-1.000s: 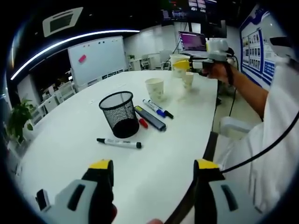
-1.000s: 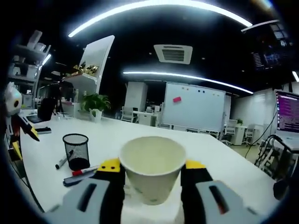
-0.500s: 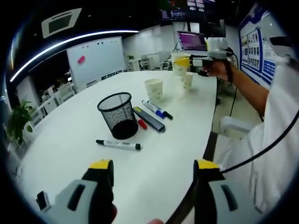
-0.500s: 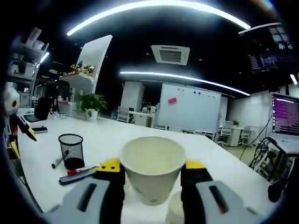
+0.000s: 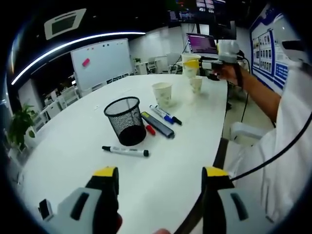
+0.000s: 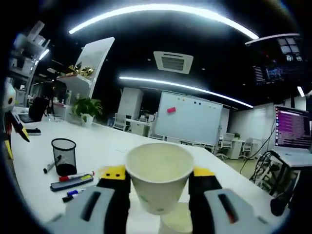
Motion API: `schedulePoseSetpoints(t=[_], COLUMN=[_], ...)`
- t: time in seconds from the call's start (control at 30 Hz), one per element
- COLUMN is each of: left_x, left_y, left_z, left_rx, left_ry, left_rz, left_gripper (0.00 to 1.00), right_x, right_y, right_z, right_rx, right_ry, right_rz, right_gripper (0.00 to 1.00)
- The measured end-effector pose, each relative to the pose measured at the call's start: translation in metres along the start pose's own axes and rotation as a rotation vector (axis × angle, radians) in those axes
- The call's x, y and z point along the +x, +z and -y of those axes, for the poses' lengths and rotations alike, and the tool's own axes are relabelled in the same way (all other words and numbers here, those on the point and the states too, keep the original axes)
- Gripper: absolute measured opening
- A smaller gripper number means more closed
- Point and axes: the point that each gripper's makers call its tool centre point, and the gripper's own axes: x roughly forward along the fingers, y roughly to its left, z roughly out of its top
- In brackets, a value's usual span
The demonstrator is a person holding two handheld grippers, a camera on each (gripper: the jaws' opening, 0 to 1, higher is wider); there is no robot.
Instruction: Place the scattered laser pointers and whiteboard markers into the pen holder and stack the scattered paper cups together
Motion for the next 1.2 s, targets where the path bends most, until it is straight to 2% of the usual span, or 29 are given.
schedulePoseSetpoints(t=[0.23, 0.6, 0.77, 1.2], left_x=[0.001, -0.002, -0.005, -0.003], left_y=[0.0, 0.0, 0.01, 0.006], left_z=[0.002, 0.002, -0.002, -0.006], left_rx=[0.005, 0.004, 0.01, 0.011], left_ry=[-0.009, -0.009, 0.007, 0.007], left_rz=[-0.002, 0.003, 0.033, 0.016], left_gripper=[0.7, 0.69, 0.68, 0.68], right_x=[-0.001, -0.001, -0.002, -0.007], right_y=[-0.001, -0.001, -0.003, -0.008], right_z=[0.004, 0.01, 0.011, 0.04], right_rx=[-0.035, -0.027, -0.045, -0.02], right_ry=[-0.019, -0.053, -0.063, -0.141], right_rz=[0.001, 0.012, 0.009, 0.01], right_gripper=[0.48, 0.48, 0.48, 0.48])
